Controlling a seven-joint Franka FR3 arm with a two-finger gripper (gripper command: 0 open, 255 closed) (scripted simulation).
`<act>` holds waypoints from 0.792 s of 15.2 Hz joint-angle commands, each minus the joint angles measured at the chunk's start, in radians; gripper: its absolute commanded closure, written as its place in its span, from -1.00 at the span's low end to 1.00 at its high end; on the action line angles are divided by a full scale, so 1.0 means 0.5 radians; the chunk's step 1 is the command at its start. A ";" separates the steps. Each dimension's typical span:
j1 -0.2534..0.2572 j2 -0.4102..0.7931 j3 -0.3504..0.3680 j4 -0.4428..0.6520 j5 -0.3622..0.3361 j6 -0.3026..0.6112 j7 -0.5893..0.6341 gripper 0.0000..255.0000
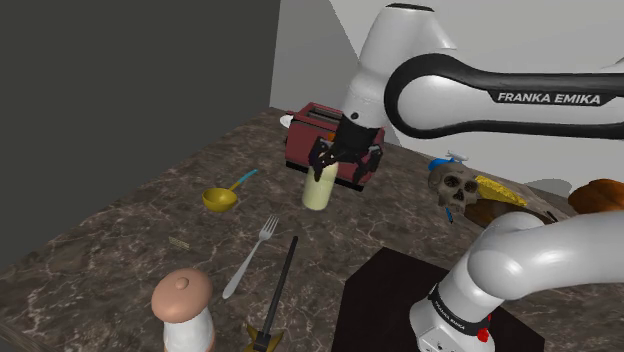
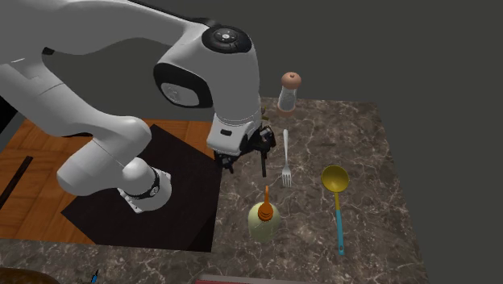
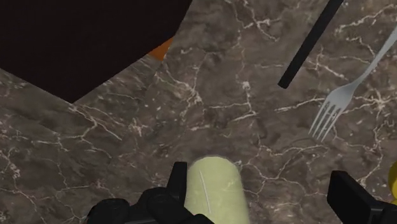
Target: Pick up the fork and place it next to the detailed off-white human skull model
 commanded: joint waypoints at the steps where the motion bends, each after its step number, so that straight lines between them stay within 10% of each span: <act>1: -0.041 0.104 0.131 0.007 0.038 0.096 0.202 -1.00; 7: -0.255 0.521 0.539 0.126 0.016 0.376 0.798 -1.00; 12: -0.539 1.014 0.935 0.307 -0.271 0.594 1.428 -1.00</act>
